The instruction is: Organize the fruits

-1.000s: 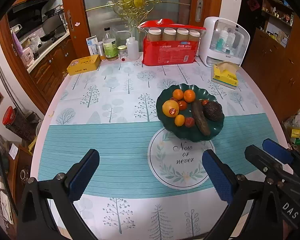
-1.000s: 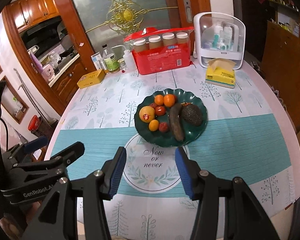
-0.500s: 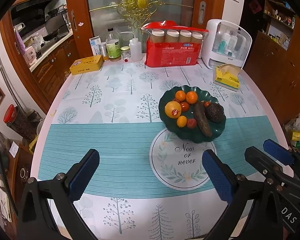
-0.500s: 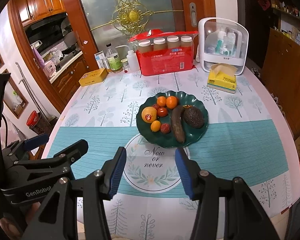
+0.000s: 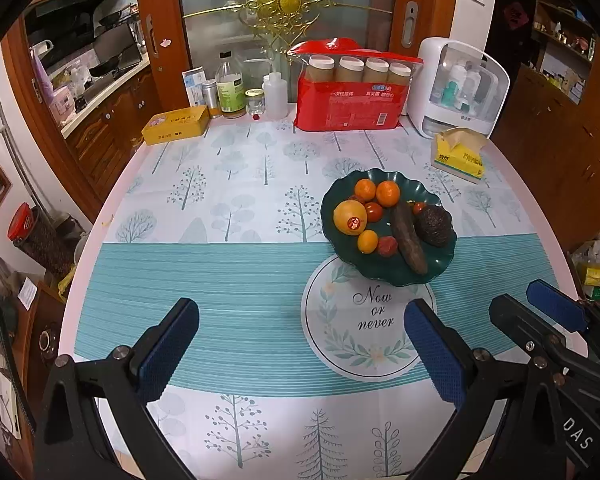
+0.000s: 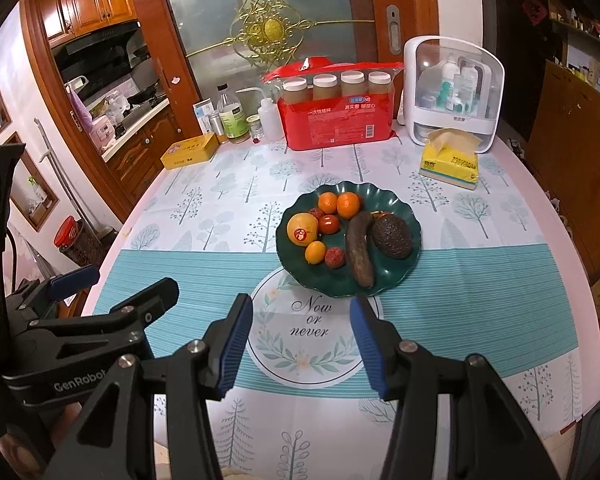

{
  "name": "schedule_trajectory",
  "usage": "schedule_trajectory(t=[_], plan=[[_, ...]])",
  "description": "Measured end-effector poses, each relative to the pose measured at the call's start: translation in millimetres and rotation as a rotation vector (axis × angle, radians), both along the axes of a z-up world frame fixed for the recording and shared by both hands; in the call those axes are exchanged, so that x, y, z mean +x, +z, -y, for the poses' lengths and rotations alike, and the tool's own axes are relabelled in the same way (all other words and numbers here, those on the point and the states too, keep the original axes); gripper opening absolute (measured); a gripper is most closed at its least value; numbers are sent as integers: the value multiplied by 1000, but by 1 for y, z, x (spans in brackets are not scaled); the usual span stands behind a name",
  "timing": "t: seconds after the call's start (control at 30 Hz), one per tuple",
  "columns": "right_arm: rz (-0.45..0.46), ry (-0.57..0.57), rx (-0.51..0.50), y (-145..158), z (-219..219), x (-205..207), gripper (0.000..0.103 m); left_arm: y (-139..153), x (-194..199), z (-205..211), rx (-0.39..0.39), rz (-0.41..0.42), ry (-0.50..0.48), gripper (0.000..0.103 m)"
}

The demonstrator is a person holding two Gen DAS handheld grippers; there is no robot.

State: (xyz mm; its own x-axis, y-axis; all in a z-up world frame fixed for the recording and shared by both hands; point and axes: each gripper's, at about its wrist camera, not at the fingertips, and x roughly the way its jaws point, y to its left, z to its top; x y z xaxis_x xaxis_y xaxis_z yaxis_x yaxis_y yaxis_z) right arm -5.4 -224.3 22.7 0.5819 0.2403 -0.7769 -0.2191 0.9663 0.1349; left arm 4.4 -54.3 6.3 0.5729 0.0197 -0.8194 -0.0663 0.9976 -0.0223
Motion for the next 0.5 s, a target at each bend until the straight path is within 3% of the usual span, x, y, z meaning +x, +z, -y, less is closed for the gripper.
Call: schedule_trajectory(t=[0.5], plan=[[-3, 2, 2, -4, 6, 1, 51, -4, 1, 7, 0, -3, 4, 102]])
